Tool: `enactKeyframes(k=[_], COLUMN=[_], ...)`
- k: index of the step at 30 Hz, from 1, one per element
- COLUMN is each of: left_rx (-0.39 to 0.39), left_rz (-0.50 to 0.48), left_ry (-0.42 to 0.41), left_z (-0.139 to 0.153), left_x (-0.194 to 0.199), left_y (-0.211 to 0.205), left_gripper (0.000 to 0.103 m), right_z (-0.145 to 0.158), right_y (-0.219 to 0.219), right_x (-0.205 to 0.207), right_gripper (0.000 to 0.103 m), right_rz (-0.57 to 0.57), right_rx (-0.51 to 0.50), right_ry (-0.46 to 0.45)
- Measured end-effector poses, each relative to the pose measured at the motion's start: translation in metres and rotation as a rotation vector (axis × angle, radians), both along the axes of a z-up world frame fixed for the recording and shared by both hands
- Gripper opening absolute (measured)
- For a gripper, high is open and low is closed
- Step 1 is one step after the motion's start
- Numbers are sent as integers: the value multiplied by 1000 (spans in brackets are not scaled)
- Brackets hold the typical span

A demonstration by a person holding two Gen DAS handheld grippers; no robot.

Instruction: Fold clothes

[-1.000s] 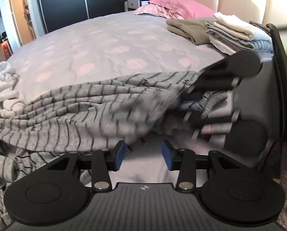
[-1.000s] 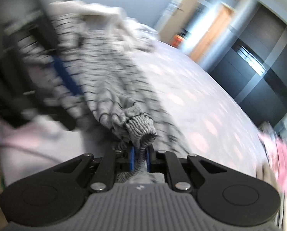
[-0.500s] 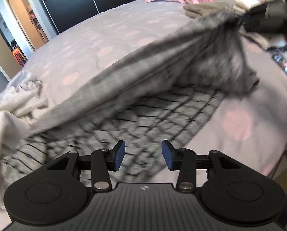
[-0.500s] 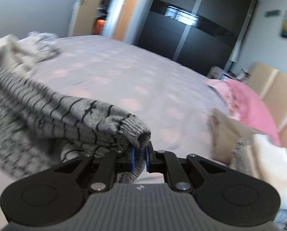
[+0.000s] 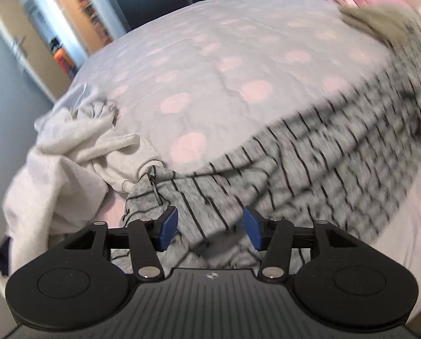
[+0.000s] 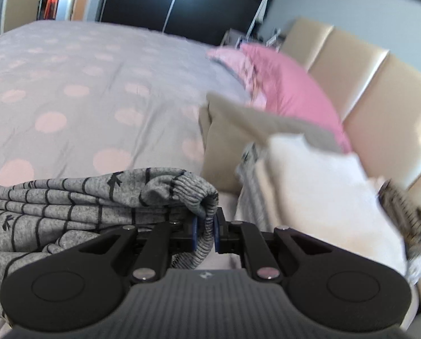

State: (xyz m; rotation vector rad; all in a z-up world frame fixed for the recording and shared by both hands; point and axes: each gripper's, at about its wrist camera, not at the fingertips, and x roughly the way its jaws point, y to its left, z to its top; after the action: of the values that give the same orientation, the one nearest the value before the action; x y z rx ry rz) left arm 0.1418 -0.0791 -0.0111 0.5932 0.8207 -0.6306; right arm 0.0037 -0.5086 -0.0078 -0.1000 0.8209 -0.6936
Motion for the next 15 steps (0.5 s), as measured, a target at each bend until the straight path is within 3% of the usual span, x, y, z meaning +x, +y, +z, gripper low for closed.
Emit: enactKeyframes(k=[4,11,13,15], left_rx=[50,36,41,18], left_rz=[92,285,321,356], left_ry=[-13,33,61,98], left_z=[-11,-38,-46,-49], left_x=[33,100,112,117], left_y=[-2,15,19,26], left_gripper=[57,56,46,13], right_z=[-13,-25,-29,-32], right_y=[-1,-15,-19,-20], right_x=[7,17,17,17], right_gripper=[12,12,12,12], right_rz=[10,0,0,1], right_rx=[-4,38,49,55], right_ry=[27,37,44,48])
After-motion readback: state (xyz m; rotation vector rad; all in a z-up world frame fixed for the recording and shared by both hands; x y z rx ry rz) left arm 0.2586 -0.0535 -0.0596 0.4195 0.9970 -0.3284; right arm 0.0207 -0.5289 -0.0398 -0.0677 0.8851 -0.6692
